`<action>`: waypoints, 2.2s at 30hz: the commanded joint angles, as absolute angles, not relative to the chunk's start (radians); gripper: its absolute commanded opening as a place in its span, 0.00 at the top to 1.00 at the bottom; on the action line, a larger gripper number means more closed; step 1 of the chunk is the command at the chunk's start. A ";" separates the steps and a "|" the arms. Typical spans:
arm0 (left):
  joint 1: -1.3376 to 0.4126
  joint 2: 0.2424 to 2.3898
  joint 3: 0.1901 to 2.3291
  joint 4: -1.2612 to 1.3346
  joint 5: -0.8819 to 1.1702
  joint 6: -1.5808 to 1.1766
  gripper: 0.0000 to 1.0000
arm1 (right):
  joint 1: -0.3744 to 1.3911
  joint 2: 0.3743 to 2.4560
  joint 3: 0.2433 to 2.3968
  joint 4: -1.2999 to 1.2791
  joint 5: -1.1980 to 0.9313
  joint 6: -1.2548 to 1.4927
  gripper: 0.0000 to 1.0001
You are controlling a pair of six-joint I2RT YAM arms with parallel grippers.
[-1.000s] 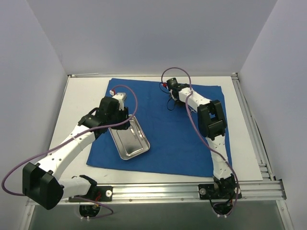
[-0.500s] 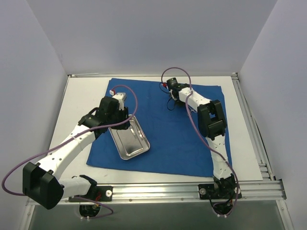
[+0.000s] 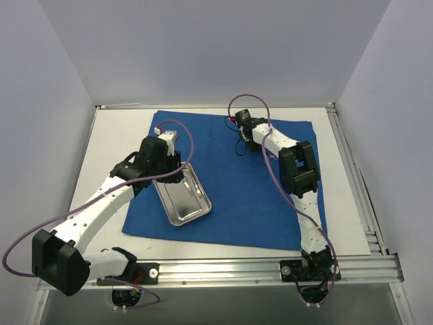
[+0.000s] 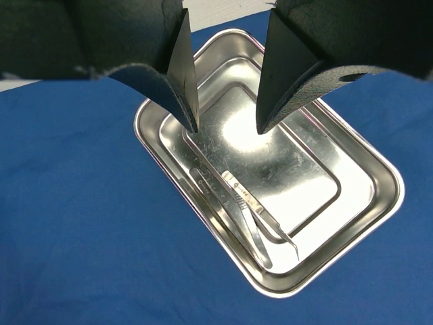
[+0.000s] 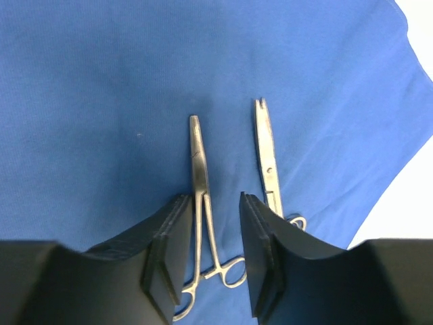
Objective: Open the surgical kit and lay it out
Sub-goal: Place the medical item in the surgical kit, then pick up the medical item from the container.
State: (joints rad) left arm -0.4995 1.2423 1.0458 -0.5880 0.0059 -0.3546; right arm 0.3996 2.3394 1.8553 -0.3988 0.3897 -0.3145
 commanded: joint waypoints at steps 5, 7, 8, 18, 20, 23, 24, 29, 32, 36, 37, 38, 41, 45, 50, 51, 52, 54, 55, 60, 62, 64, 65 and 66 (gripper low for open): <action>-0.454 1.327 1.100 -0.617 0.009 -0.374 0.66 | 0.403 2.203 1.848 -0.413 0.282 -0.163 0.57; -0.440 1.385 1.127 -0.665 0.021 -0.376 0.73 | 0.403 2.136 1.835 -0.402 0.287 -0.088 0.55; -0.431 1.463 1.167 -0.690 0.021 -0.391 0.75 | 0.403 2.103 1.812 -0.388 0.284 -0.053 0.54; -0.425 1.738 1.255 -0.741 0.014 -0.544 0.62 | 0.471 1.752 1.523 -0.311 0.117 0.138 0.50; -0.425 1.765 1.269 -0.735 0.009 -0.566 0.54 | 0.498 1.717 1.474 -0.305 0.123 0.141 0.50; -0.428 1.787 1.287 -0.727 0.009 -0.589 0.50 | 0.508 1.657 1.418 -0.293 0.095 0.144 0.49; -0.428 1.790 1.290 -0.727 -0.009 -0.595 0.50 | 0.508 1.628 1.402 -0.287 0.088 0.146 0.49; -0.436 1.822 1.311 -0.721 -0.044 -0.627 0.50 | 0.506 1.562 1.345 -0.265 0.058 0.143 0.49; -0.440 1.862 1.342 -0.735 -0.060 -0.635 0.49 | 0.500 1.504 1.310 -0.244 0.049 0.137 0.49; -0.446 1.897 1.370 -0.733 -0.080 -0.644 0.49 | 0.479 1.460 1.273 -0.224 0.028 0.127 0.49; -0.446 1.907 1.376 -0.733 -0.084 -0.646 0.48 | 0.471 1.454 1.263 -0.222 0.028 0.126 0.49; -0.448 1.920 1.381 -0.732 -0.087 -0.647 0.48 | 0.469 1.445 1.258 -0.218 0.023 0.124 0.49; -0.448 1.940 1.394 -0.738 -0.109 -0.658 0.49 | 0.465 1.434 1.244 -0.215 0.014 0.120 0.49; -0.448 1.956 1.387 -0.747 -0.137 -0.664 0.52 | 0.463 1.419 1.235 -0.204 0.011 0.117 0.49; -0.448 1.947 1.350 -0.744 -0.153 -0.669 0.65 | 0.463 1.414 1.233 -0.201 -0.018 0.112 0.49; -0.446 1.944 1.339 -0.733 -0.153 -0.666 0.69 | 0.463 1.414 1.232 -0.199 -0.018 0.110 0.49; -0.446 1.944 1.338 -0.733 -0.153 -0.666 0.76 | 0.463 1.411 1.230 -0.198 -0.018 0.112 0.49; -0.445 1.944 1.336 -0.732 -0.156 -0.663 0.86 | 0.463 1.414 1.229 -0.193 -0.025 0.114 0.49; -0.446 1.941 1.336 -0.729 -0.158 -0.661 0.89 | 0.463 1.417 1.230 -0.195 -0.028 0.112 0.49; -0.449 1.873 1.313 -0.732 -0.199 -0.627 0.98 | 0.463 1.422 1.233 -0.198 -0.073 0.132 0.49; -0.453 1.794 1.292 -0.724 -0.199 -0.603 0.98 | 0.463 1.428 1.233 -0.192 -0.119 0.147 0.42; -0.454 1.685 1.237 -0.674 -0.152 -0.569 0.98 | 0.463 1.446 1.239 -0.175 -0.266 0.161 0.41; -0.456 1.646 1.221 -0.660 -0.140 -0.542 0.98 | 0.463 1.466 1.235 -0.160 -0.312 0.176 0.41; -0.457 1.614 1.200 -0.643 -0.129 -0.529 0.98 | 0.463 1.473 1.221 -0.103 -0.416 0.195 0.41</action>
